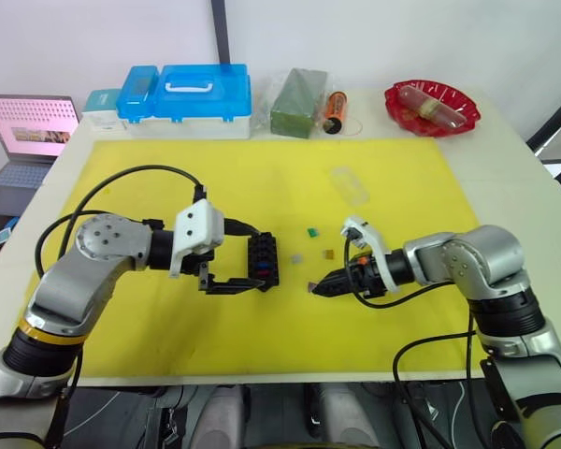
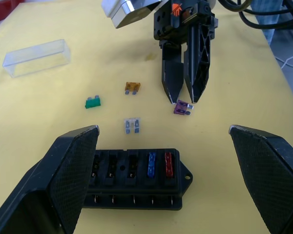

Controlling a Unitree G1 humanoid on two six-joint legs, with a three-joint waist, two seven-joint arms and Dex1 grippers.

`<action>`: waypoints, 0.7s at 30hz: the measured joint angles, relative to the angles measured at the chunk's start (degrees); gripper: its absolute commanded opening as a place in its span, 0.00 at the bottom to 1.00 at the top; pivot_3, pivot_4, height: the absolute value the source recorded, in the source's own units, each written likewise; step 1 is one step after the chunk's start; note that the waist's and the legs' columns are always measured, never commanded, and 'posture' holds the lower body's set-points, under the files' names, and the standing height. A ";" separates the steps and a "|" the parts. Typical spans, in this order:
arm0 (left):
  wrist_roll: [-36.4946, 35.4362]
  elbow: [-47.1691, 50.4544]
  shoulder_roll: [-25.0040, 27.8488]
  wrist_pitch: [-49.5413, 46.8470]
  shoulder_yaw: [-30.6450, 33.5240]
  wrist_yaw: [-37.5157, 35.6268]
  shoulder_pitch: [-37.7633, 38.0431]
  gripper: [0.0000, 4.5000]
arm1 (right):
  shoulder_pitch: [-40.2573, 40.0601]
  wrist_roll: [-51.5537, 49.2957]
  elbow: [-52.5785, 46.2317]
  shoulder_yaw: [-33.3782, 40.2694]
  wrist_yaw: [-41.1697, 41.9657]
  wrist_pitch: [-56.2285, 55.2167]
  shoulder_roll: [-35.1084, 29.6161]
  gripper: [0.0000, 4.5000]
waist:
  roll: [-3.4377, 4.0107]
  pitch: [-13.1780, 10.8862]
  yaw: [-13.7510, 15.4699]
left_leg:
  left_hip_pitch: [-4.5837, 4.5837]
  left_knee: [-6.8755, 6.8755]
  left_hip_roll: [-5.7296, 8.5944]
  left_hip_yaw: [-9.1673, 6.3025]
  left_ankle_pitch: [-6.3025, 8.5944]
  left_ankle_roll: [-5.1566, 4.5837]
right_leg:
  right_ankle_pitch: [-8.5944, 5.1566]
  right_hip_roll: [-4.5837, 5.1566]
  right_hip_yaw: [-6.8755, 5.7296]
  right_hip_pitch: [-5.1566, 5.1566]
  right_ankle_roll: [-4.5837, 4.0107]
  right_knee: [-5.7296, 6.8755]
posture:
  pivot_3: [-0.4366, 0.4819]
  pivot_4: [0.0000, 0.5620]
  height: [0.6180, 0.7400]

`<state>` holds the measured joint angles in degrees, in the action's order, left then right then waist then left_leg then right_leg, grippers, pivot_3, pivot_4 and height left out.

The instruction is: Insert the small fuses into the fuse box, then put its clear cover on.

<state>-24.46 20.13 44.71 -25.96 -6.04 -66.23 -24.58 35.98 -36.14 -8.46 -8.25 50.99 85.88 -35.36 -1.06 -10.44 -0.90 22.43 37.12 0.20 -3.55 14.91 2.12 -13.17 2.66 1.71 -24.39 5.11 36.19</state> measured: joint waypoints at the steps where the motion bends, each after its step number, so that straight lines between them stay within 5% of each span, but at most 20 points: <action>1: 0.00 0.00 0.00 0.00 0.00 0.01 0.00 1.00 | 0.00 -0.13 0.14 0.00 -0.13 -0.03 0.00 0.46 | 0.00 0.00 -0.01 | 0.00 0.00 0.00 0.00 0.00 0.00 | 0.00 0.00 0.00 0.00 0.00 0.00 | 0.48 0.27 1.00; 16: 0.01 0.00 0.00 0.01 0.01 0.28 0.48 1.00 | 0.22 -2.76 3.15 0.81 -2.67 1.23 1.47 0.46 | -0.01 0.00 -0.06 | -0.01 0.00 0.00 -0.01 0.00 0.00 | 0.00 -0.01 0.00 0.00 0.00 0.00 | 0.48 0.27 1.00; 21: 0.02 0.00 0.00 0.03 0.01 0.31 0.96 1.00 | 0.25 -2.90 3.99 0.82 -3.55 1.05 1.58 0.17 | -0.01 0.00 -0.11 | -0.01 -0.01 -0.01 -0.01 0.00 0.00 | 0.00 -0.02 0.00 0.00 0.00 0.00 | 0.48 0.27 1.00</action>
<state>-24.44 20.14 44.70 -25.93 -6.03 -65.93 -23.62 36.23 -39.04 -4.48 -7.43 47.43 86.93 -33.78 -1.07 -10.44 -1.01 22.42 37.11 0.19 -3.56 14.91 2.12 -13.17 2.63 1.71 -24.38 5.11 36.19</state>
